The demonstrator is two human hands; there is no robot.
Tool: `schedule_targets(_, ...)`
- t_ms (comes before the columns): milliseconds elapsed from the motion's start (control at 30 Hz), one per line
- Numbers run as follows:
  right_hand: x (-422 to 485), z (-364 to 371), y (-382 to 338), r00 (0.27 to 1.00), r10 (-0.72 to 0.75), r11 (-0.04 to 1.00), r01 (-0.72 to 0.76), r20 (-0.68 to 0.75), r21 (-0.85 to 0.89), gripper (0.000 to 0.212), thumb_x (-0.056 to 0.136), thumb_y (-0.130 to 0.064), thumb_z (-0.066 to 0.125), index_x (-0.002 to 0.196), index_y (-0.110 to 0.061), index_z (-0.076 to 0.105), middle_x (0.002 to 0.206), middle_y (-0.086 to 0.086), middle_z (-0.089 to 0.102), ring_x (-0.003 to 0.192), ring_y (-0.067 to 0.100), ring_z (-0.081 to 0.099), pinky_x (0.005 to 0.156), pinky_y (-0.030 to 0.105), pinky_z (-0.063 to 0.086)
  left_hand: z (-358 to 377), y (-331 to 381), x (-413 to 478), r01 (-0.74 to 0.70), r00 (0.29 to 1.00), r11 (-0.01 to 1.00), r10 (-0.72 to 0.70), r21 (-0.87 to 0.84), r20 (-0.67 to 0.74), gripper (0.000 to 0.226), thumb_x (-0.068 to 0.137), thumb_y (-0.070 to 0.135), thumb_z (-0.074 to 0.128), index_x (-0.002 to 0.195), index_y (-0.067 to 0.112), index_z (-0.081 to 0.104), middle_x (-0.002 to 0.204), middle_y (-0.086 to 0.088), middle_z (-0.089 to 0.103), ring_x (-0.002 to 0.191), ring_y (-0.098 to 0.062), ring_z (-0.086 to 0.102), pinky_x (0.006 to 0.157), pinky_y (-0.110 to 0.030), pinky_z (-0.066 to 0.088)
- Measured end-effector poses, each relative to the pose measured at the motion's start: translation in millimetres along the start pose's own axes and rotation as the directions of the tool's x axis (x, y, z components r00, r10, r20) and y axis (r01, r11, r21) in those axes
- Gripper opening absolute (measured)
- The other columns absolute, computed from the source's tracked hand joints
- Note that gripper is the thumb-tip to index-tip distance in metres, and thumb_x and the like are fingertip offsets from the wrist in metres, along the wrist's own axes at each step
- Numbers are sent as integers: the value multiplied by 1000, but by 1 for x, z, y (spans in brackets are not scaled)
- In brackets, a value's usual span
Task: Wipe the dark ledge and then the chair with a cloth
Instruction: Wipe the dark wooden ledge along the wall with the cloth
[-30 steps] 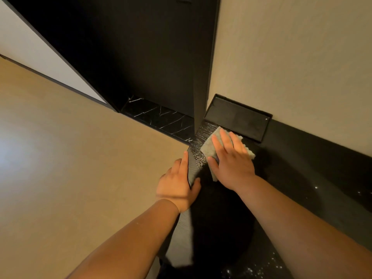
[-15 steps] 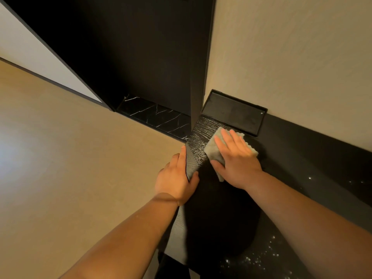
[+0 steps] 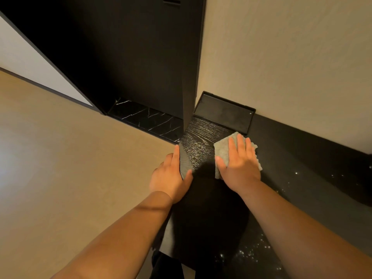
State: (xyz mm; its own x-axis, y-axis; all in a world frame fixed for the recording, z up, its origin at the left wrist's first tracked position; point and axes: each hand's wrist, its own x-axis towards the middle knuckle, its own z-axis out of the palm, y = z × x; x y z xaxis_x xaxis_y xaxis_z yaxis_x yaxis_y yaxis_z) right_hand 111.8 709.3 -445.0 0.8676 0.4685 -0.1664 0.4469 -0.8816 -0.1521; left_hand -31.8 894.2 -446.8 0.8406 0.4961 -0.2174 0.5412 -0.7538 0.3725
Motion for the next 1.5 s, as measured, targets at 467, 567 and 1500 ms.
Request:
schedule_targets(467, -12, -1, -6, 992, 40, 999, -41, 119, 2, 78, 101, -67, 19, 164, -25, -2, 171, 3, -12, 157, 30, -15, 128, 49, 0, 2, -6, -5, -36, 999, 999, 36, -16, 8, 86, 99, 60, 42, 167, 24, 3, 143, -1, 49, 113, -21, 61, 84, -40, 53)
schedule_targets(567, -12, 2, -18, 996, 71, 997, -69, 49, -46, 78, 102, -63, 19, 164, -16, 11, 170, 16, 2, 156, 39, -2, 127, 54, 5, 0, -5, -5, -29, 999, 998, 31, -48, 34, 85, 101, 57, 43, 168, 23, 3, 147, -4, 48, 120, -23, 58, 93, -42, 53)
schedule_targets(1500, 15, -6, -68, 727, -633, 752, 660, 267, -14, 73, 103, -43, 36, 164, -26, 1, 172, -3, -13, 157, 20, -16, 129, 44, -1, 1, -28, -58, 103, 995, 993, -104, -49, -7, 76, 101, 58, 39, 167, 36, 9, 130, -2, 63, 107, -24, 66, 87, -38, 53)
